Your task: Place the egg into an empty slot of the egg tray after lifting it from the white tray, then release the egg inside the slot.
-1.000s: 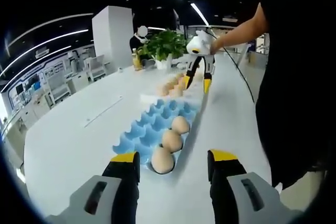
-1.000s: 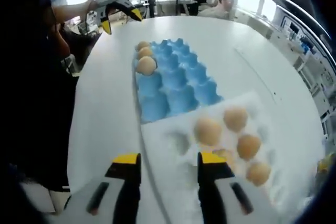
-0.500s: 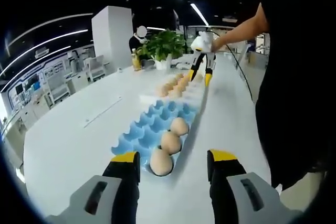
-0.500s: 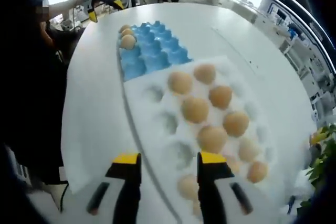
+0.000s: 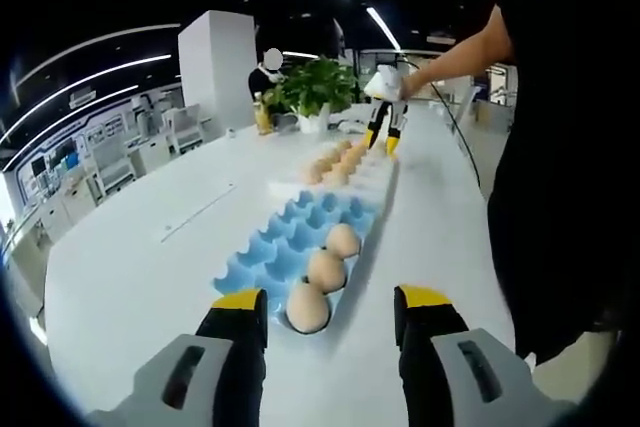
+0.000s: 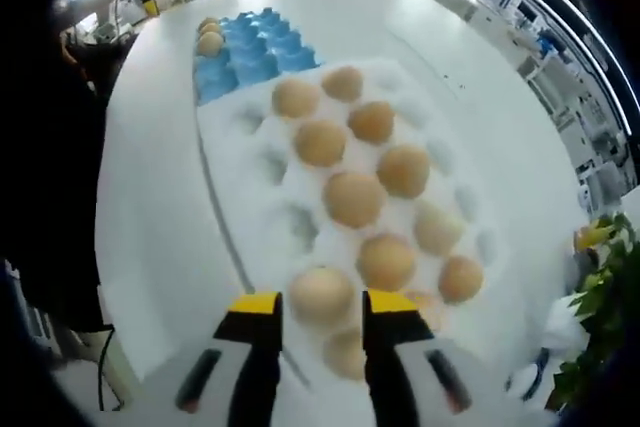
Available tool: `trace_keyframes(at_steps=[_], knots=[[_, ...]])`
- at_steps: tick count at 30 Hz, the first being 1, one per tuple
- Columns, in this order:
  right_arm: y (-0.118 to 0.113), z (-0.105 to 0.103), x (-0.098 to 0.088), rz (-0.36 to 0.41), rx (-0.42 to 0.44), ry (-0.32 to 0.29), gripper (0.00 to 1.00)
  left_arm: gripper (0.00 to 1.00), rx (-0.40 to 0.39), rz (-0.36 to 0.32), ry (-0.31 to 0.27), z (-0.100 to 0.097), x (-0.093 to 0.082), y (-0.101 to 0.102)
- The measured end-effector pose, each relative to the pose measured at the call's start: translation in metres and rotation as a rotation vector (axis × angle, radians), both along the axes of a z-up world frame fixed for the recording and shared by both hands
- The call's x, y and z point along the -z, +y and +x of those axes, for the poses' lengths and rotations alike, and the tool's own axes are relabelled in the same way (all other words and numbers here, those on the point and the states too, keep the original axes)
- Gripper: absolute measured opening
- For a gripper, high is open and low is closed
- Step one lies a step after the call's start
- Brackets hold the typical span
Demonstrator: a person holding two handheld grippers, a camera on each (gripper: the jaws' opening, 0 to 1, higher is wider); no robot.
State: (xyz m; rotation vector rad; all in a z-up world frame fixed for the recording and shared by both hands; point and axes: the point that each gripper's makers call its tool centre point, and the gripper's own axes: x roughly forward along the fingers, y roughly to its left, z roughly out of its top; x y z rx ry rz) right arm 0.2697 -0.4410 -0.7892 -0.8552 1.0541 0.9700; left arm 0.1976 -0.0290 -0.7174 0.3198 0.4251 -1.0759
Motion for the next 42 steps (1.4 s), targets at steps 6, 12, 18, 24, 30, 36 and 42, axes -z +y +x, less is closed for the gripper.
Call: trace_keyframes(at_steps=[6, 12, 18, 24, 30, 36, 42], knots=[[0.002, 0.0, 0.004, -0.035, -0.065, 0.041, 0.32, 0.51, -0.006, -0.003, 0.002, -0.001, -0.002, 0.001], [0.003, -0.003, 0.011, -0.123, -0.11, 0.193, 0.29, 0.5, -0.023, 0.007, -0.005, 0.001, -0.005, 0.004], [0.007, -0.004, 0.013, -0.142, -0.062, 0.223, 0.27, 0.5, -0.044, 0.009, -0.017, 0.005, -0.01, 0.011], [0.007, -0.009, 0.004, -0.075, -0.011, 0.148, 0.25, 0.5, -0.059, 0.001, -0.018, 0.006, -0.006, 0.012], [0.006, -0.008, -0.011, -0.07, -0.015, 0.124, 0.25, 0.5, -0.054, -0.001, -0.018, 0.008, -0.007, 0.013], [0.021, -0.012, -0.03, -0.039, -0.029, 0.107, 0.25, 0.51, -0.066, 0.003, -0.022, 0.012, -0.006, 0.019], [0.032, -0.014, -0.035, -0.027, -0.049, 0.1, 0.25, 0.52, -0.057, 0.007, -0.02, 0.012, -0.003, 0.019]])
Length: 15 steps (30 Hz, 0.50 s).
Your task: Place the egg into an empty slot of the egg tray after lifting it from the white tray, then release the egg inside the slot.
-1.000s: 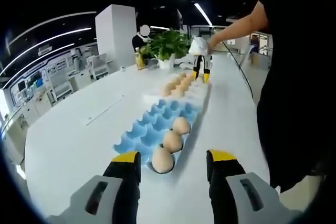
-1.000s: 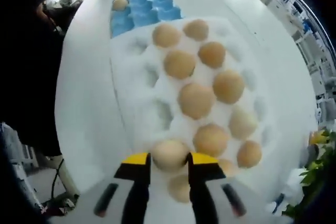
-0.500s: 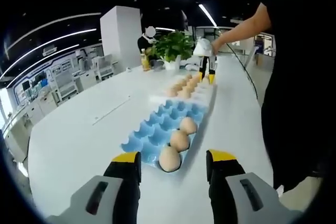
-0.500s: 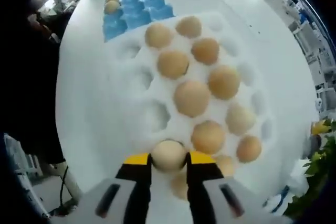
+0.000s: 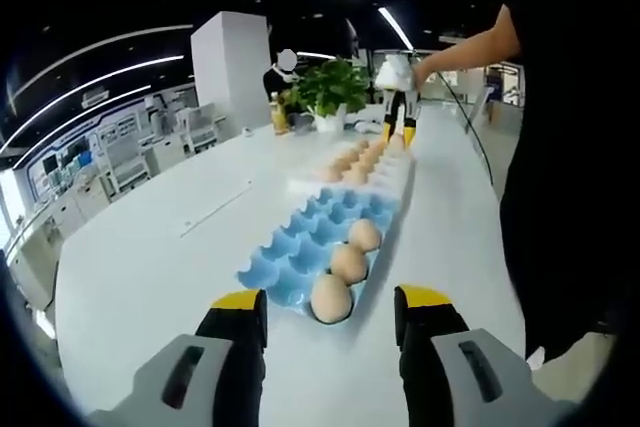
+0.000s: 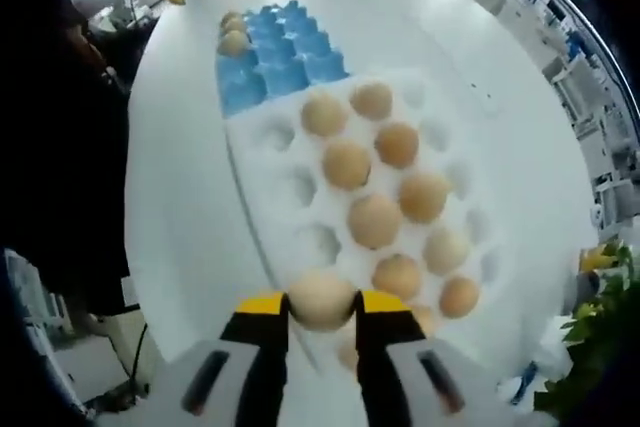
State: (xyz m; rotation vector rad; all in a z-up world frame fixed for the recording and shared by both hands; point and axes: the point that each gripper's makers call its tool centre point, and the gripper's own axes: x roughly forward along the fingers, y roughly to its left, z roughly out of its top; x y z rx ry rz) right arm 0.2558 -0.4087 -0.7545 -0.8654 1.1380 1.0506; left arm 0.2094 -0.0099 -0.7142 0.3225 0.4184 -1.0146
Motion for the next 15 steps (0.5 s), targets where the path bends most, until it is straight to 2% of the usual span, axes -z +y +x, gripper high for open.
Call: trace_keyframes(at_steps=[6, 12, 15], knots=[[0.015, -0.002, -0.002, 0.016, -0.025, 0.005, 0.25, 0.54, -0.002, -0.002, 0.003, 0.0, 0.002, 0.001], [0.037, -0.003, -0.005, 0.046, -0.066, 0.004, 0.25, 0.62, -0.012, 0.015, 0.028, -0.002, 0.008, 0.004], [0.049, -0.005, -0.006, 0.062, -0.089, 0.004, 0.25, 0.7, -0.023, 0.01, 0.042, -0.002, 0.009, 0.004]])
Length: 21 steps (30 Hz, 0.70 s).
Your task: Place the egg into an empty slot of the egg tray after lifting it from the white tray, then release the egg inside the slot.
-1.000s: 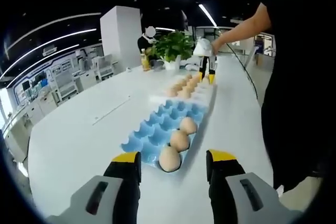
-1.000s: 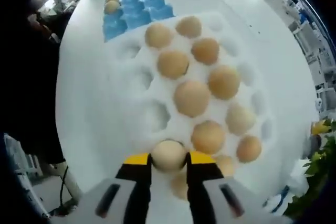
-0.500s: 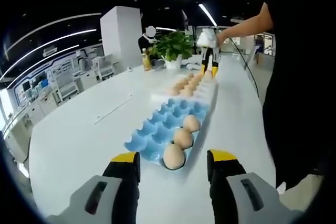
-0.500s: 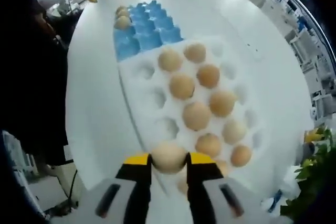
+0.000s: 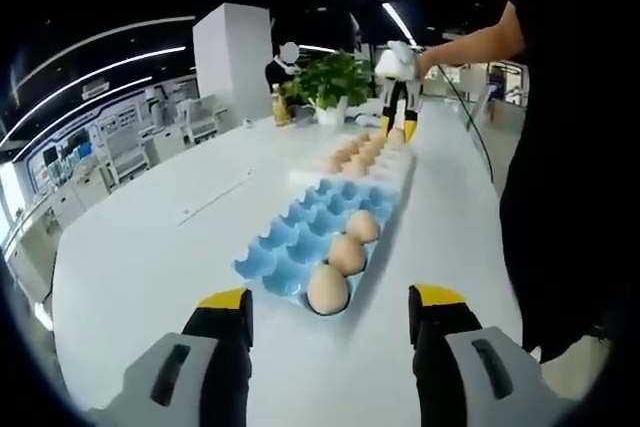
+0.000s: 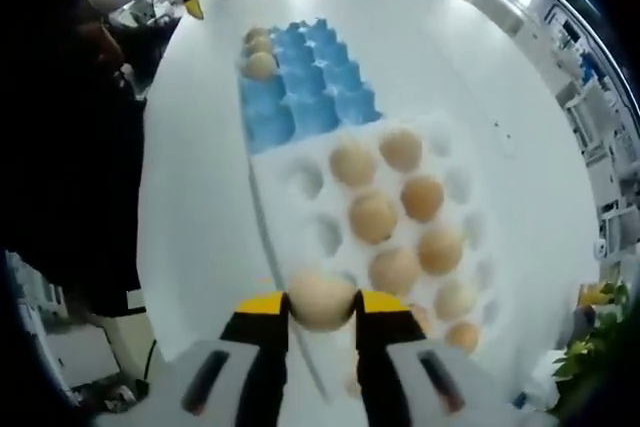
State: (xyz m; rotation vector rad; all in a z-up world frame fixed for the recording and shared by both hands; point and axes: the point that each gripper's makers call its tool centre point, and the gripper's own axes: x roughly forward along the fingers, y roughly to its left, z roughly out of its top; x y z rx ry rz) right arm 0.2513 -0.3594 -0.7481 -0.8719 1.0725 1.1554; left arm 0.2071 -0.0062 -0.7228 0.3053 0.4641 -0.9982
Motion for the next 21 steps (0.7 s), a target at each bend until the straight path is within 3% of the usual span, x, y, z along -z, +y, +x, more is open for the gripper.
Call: trace_keyframes(at_steps=[6, 21], knots=[[0.012, 0.001, -0.004, 0.032, -0.033, -0.009, 0.25, 0.75, -0.018, 0.002, 0.018, 0.001, 0.002, 0.001], [0.055, 0.003, -0.008, 0.088, -0.106, -0.018, 0.25, 0.74, -0.018, -0.002, 0.008, -0.001, 0.0, 0.001]])
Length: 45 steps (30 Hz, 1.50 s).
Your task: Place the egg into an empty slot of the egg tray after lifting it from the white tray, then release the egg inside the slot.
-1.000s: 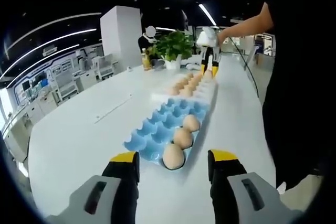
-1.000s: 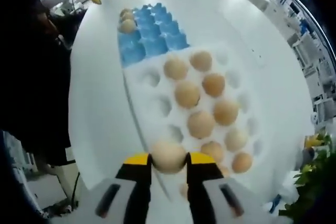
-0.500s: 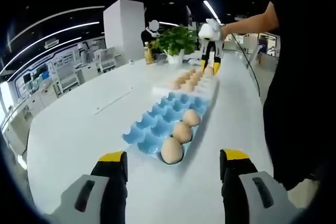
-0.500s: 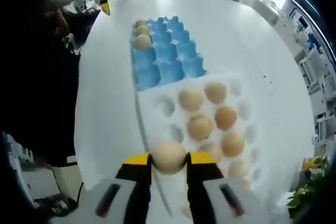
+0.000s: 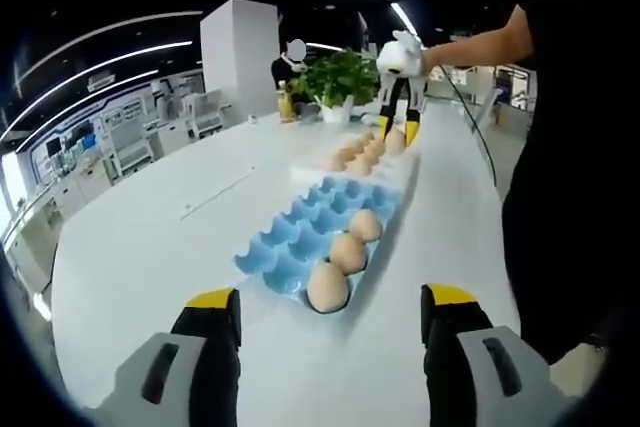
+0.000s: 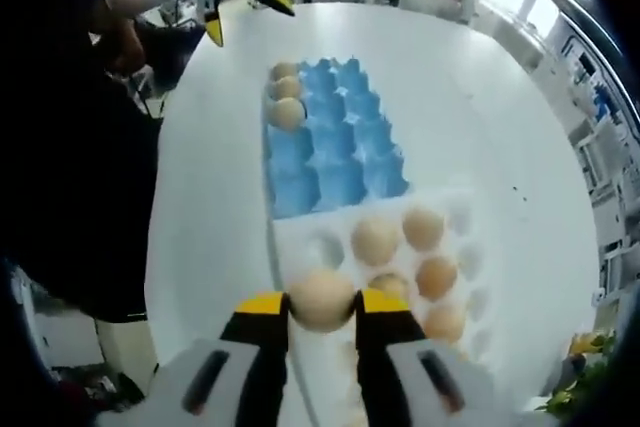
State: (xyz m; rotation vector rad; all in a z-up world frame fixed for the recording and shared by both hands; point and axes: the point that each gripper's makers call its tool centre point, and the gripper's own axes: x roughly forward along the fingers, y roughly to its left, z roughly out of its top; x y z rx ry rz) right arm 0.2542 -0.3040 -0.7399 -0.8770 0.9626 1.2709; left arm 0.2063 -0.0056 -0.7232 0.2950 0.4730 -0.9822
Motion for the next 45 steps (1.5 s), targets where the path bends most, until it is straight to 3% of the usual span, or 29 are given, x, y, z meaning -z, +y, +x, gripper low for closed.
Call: trace_keyframes(at_steps=[36, 45], knots=[[0.113, -0.013, 0.011, 0.108, -0.189, 0.045, 0.25, 0.72, -0.005, -0.003, 0.003, 0.001, 0.001, 0.002], [0.126, -0.016, 0.022, 0.104, -0.221, 0.054, 0.25, 0.71, -0.008, -0.003, 0.005, 0.002, 0.001, 0.005]])
